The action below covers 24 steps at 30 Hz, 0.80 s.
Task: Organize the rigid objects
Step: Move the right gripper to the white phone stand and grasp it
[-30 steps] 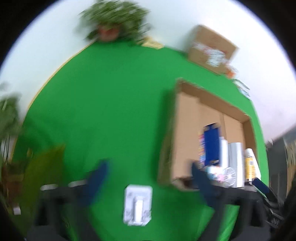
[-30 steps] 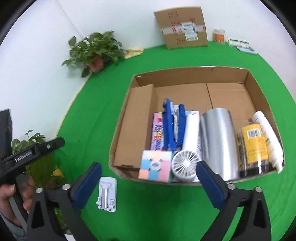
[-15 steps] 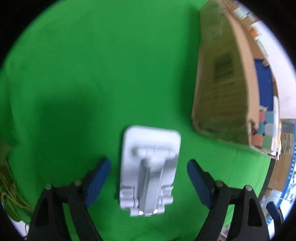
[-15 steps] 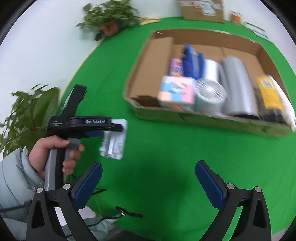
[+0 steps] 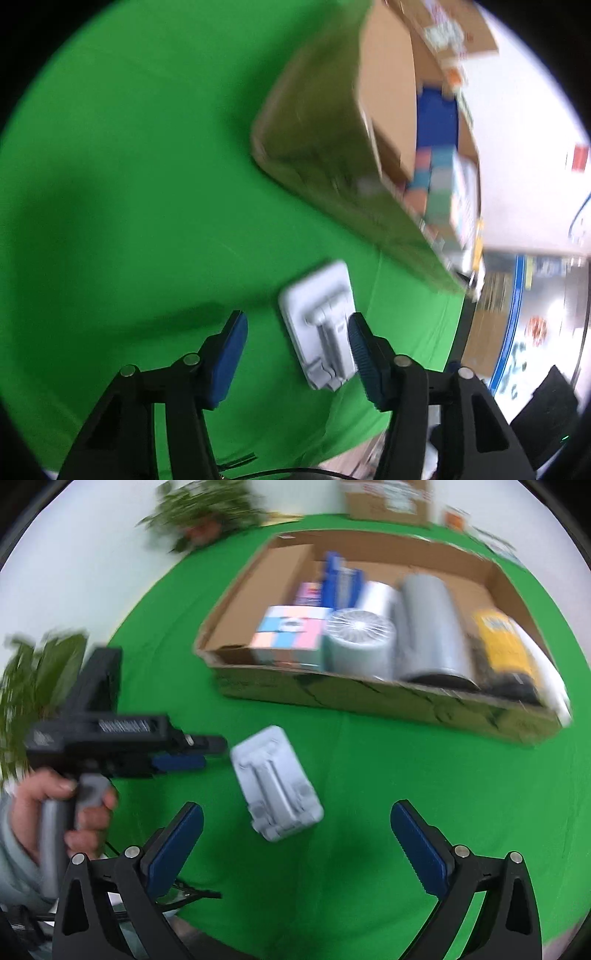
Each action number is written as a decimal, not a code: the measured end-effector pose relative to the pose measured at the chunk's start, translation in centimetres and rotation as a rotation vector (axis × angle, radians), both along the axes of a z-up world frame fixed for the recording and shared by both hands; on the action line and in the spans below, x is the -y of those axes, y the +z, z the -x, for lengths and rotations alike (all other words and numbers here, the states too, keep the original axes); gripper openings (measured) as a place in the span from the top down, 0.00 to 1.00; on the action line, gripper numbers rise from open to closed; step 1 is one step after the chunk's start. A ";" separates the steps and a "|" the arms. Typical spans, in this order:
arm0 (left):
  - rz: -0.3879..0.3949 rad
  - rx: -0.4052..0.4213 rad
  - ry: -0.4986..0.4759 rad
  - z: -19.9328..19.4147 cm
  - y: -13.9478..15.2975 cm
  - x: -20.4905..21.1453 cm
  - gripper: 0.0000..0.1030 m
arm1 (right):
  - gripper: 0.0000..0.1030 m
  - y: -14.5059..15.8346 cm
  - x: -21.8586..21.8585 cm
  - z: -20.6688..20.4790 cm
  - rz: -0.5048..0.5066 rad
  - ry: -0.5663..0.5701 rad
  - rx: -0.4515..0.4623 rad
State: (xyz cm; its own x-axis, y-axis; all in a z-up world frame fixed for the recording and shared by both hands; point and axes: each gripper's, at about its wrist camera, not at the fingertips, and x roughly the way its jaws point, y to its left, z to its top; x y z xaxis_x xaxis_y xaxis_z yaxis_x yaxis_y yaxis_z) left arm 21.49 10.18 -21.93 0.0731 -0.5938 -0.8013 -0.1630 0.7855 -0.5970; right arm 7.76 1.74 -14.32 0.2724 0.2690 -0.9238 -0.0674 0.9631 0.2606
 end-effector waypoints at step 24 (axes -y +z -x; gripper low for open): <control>0.055 -0.013 -0.049 2.5 -1.5 0.5 0.37 | 0.38 -9.2 -4.2 -0.4 0.041 0.110 0.000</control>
State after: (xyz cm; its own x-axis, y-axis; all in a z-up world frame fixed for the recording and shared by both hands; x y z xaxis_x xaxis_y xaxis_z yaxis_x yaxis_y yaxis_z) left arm 19.00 9.65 -23.40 0.0323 -0.6398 -0.7679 -0.1329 0.7587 -0.6378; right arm 8.15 5.96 -23.48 0.2436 0.2589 -0.9347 -0.1735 0.9598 0.2206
